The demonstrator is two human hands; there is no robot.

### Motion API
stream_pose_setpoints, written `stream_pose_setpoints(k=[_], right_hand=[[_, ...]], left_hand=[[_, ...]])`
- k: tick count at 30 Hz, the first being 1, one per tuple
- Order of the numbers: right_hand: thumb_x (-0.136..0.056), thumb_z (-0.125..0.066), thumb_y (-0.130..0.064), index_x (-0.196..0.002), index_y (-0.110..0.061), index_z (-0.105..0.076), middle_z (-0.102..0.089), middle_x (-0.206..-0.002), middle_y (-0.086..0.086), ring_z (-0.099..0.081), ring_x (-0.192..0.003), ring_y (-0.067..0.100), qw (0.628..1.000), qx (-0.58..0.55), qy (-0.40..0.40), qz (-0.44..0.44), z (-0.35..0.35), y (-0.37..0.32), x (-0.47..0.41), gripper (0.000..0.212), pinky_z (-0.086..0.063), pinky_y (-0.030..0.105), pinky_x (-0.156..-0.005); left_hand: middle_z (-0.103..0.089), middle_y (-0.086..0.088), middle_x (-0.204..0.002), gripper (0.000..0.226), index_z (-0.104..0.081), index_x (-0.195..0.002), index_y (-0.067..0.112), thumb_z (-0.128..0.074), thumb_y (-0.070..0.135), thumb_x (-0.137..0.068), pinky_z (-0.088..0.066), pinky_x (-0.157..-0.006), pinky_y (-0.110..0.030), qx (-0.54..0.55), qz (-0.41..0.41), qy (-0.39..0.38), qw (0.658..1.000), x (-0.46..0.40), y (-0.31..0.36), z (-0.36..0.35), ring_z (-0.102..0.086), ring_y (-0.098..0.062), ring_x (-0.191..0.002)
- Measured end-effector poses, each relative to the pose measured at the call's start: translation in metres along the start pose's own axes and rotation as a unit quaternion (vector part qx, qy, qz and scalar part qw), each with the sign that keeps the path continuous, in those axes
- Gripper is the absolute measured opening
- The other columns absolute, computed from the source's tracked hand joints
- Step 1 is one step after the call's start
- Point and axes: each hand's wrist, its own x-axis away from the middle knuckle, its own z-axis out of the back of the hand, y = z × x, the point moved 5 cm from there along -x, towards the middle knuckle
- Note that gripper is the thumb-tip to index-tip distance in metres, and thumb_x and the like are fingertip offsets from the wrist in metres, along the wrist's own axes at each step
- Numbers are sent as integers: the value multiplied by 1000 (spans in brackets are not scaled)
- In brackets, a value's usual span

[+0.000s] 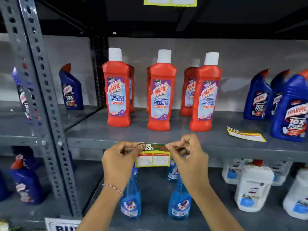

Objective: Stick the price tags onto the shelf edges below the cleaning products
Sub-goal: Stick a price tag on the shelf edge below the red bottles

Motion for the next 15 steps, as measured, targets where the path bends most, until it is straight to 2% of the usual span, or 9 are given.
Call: stream_pose_setpoints(k=[4,6,8,11,13,15], right_hand=[[-82,-78,-14,-78,-32,-40,-74,-77,-6,-68,-72,15,999,47,10,13,-4,-2,1,42,-55,27,-64],[-83,-76,-16,-76,-37,-41,-71,-78,-5,-66,-74,17,998,62,8,17,-4,-4,1,42,-54,31,-65],[-84,-76,-17,-77,-34,-46,-67,-78,-5,-62,-76,16,996,84,15,25,2,-5,2,34,-54,32,-66],[-84,-75,-14,-81,-22,-55,-60,-78,-12,-57,-77,12,992,119,21,41,7,-5,-1,22,-51,27,-66],[-84,-72,-3,-83,-25,-57,-60,-81,-14,-57,-78,10,993,112,22,30,11,-3,-2,27,-48,17,-68],[-86,-65,5,-89,-26,-62,-65,-84,-9,-60,-80,9,995,92,28,8,21,-2,-6,31,-46,10,-69]], left_hand=[[-74,2,-70,13,-72,-67,22,-84,20,-67,-60,-74,-45,-25,-12,7,1000,0,1,-1,-70,-18,-69],[-72,3,-70,15,-70,-67,23,-85,23,-65,-59,-74,-44,-53,-40,24,997,1,6,0,-68,-19,-71],[-67,5,-72,20,-68,-70,25,-87,23,-62,-56,-74,-44,-79,-87,26,993,1,15,-3,-63,-21,-74],[-60,4,-85,33,-62,-80,30,-83,9,-65,-51,-75,-32,-117,-165,40,979,7,30,-7,-58,-21,-83],[-60,7,-91,36,-64,-85,29,-73,-3,-71,-48,-74,-20,-121,-221,31,967,15,44,-13,-59,-17,-88],[-65,8,-92,32,-68,-87,23,-64,-7,-75,-47,-75,-11,-69,-229,-8,971,17,51,-26,-62,-10,-86]])
